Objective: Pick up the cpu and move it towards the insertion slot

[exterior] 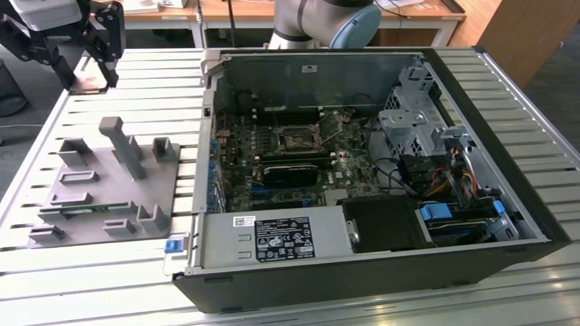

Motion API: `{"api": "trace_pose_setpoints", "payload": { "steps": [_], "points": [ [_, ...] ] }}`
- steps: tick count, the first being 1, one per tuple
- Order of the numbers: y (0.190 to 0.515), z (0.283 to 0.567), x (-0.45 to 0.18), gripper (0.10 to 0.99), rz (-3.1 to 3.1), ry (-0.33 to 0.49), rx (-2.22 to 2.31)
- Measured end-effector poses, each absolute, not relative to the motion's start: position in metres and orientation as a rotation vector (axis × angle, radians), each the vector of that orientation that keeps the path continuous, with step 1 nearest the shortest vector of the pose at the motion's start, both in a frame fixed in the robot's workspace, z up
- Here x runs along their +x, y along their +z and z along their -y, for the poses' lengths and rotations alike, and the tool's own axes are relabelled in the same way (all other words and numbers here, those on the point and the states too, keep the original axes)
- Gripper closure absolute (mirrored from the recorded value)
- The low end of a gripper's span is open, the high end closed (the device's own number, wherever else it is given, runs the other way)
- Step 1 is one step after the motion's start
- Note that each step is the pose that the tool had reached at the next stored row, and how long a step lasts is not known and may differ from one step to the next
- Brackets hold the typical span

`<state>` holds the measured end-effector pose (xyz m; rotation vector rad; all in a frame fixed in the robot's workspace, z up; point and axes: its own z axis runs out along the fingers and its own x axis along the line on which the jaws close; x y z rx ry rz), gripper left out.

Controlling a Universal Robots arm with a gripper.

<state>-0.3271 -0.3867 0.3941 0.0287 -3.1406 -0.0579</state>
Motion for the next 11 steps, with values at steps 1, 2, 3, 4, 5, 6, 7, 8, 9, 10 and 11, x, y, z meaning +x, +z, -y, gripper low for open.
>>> {"api": "trace_pose_setpoints", "payload": {
  "steps": [1, 2, 3, 4, 5, 6, 7, 8, 9, 10, 11],
  "points": [
    [0.3941, 0.3865, -0.3264, 0.541, 3.141, -0.058, 0.029],
    [0.3941, 0.3863, -0.3256, 0.541, 3.141, -0.058, 0.029],
    [0.3941, 0.3861, -0.3248, 0.541, 3.141, -0.058, 0.029],
    [0.3941, 0.3859, -0.3240, 0.541, 3.141, -0.058, 0.029],
    [0.3941, 0.3857, -0.3232, 0.541, 3.141, -0.058, 0.029],
    [0.3941, 0.3855, -0.3224, 0.541, 3.141, -0.058, 0.029],
    [0.3941, 0.3853, -0.3216, 0.541, 3.141, -0.058, 0.029],
    [0.3941, 0.3851, -0.3209, 0.541, 3.141, -0.058, 0.029],
    [0.3941, 0.3849, -0.3201, 0.541, 3.141, -0.058, 0.029],
    [0.3941, 0.3846, -0.3194, 0.541, 3.141, -0.058, 0.029],
    [0.3941, 0.3844, -0.3186, 0.541, 3.141, -0.058, 0.029]
  ]
}}
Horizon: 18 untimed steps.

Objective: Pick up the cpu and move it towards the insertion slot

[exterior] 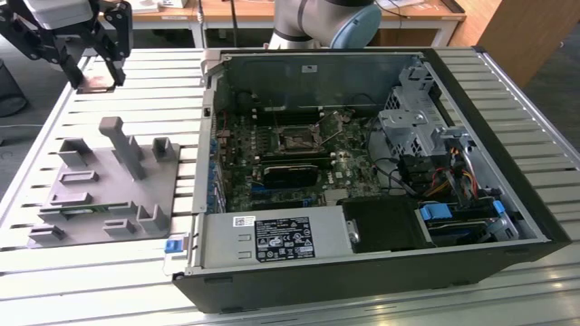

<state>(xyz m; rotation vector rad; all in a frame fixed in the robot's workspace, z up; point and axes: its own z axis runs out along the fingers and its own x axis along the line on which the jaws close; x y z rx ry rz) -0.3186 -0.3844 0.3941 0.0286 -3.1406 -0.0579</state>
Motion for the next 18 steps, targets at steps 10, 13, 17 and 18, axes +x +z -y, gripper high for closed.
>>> {"api": "trace_pose_setpoints", "payload": {
  "steps": [10, 13, 17, 18],
  "points": [
    [0.394, 0.382, -0.311, 0.541, 3.141, -0.058, 0.029],
    [0.394, 0.381, -0.309, 0.541, 3.141, -0.058, 0.029],
    [0.394, 0.380, -0.307, 0.541, 3.141, -0.058, 0.029],
    [0.394, 0.379, -0.306, 0.541, 3.140, -0.058, 0.029]
  ]
}}
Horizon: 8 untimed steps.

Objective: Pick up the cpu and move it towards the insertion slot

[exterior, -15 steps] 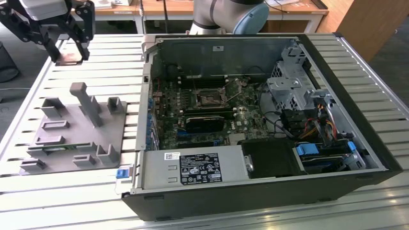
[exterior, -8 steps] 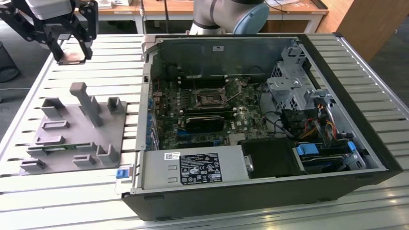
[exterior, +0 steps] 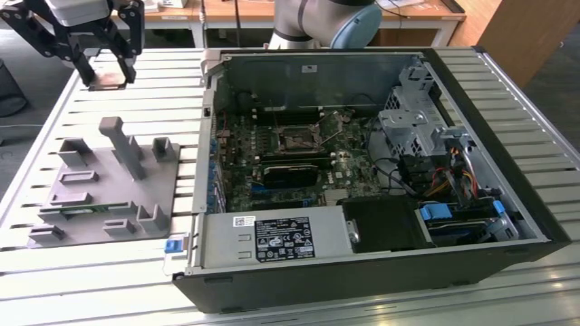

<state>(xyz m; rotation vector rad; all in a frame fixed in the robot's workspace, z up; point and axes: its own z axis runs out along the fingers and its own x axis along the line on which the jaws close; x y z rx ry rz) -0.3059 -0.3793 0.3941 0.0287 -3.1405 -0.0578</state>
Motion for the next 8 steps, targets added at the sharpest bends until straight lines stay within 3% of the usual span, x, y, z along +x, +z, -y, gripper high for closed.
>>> {"api": "trace_pose_setpoints", "payload": {
  "steps": [8],
  "points": [
    [0.3941, 0.3752, -0.2994, 0.541, 3.141, -0.058, 0.029]
  ]
}}
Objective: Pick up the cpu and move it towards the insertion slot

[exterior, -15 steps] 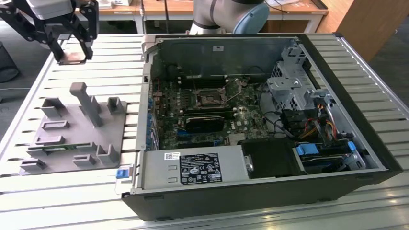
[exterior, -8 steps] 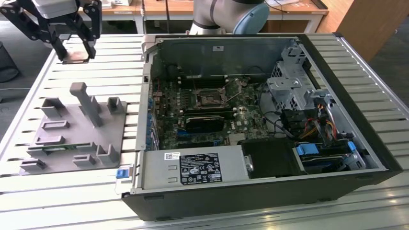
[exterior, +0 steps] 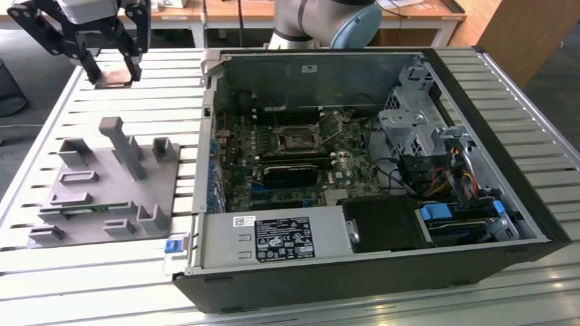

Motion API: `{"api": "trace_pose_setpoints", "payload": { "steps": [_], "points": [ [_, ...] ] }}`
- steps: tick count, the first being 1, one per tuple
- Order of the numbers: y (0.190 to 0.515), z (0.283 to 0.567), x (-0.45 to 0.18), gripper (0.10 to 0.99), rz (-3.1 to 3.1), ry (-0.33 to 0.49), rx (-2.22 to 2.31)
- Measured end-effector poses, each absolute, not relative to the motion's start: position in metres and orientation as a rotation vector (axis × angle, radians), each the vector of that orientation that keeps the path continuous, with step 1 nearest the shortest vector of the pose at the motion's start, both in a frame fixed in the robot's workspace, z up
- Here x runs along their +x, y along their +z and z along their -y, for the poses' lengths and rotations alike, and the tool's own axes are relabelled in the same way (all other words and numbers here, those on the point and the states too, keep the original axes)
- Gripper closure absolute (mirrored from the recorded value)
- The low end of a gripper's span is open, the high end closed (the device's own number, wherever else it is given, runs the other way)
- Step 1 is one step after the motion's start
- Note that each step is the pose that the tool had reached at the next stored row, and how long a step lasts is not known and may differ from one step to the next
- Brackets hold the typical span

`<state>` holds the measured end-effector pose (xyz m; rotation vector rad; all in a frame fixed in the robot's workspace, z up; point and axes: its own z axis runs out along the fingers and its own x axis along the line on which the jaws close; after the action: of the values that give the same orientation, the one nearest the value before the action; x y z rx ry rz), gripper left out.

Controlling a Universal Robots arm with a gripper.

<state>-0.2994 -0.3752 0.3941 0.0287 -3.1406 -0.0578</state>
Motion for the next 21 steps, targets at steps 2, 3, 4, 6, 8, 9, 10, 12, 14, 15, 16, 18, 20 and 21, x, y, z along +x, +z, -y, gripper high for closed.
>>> {"api": "trace_pose_setpoints", "payload": {
  "steps": [2, 3, 4, 6, 8, 9, 10, 12, 14, 15, 16, 18, 20, 21],
  "points": [
    [0.394, 0.374, -0.298, 0.541, 3.141, -0.058, 0.029],
    [0.394, 0.374, -0.297, 0.541, 3.141, -0.058, 0.029],
    [0.394, 0.373, -0.296, 0.541, 3.141, -0.058, 0.029],
    [0.394, 0.373, -0.294, 0.541, 3.141, -0.058, 0.029],
    [0.394, 0.372, -0.292, 0.541, 3.141, -0.058, 0.029],
    [0.394, 0.372, -0.292, 0.541, 3.141, -0.058, 0.029],
    [0.394, 0.371, -0.291, 0.541, 3.141, -0.058, 0.029],
    [0.394, 0.371, -0.289, 0.541, 3.141, -0.058, 0.029],
    [0.394, 0.370, -0.287, 0.541, 3.141, -0.058, 0.029],
    [0.394, 0.370, -0.286, 0.541, 3.141, -0.058, 0.029],
    [0.394, 0.370, -0.284, 0.541, 3.141, -0.058, 0.029],
    [0.394, 0.369, -0.282, 0.541, 3.141, -0.058, 0.029],
    [0.394, 0.368, -0.280, 0.541, 3.141, -0.058, 0.029],
    [0.394, 0.367, -0.279, 0.541, 3.141, -0.058, 0.029]
  ]
}}
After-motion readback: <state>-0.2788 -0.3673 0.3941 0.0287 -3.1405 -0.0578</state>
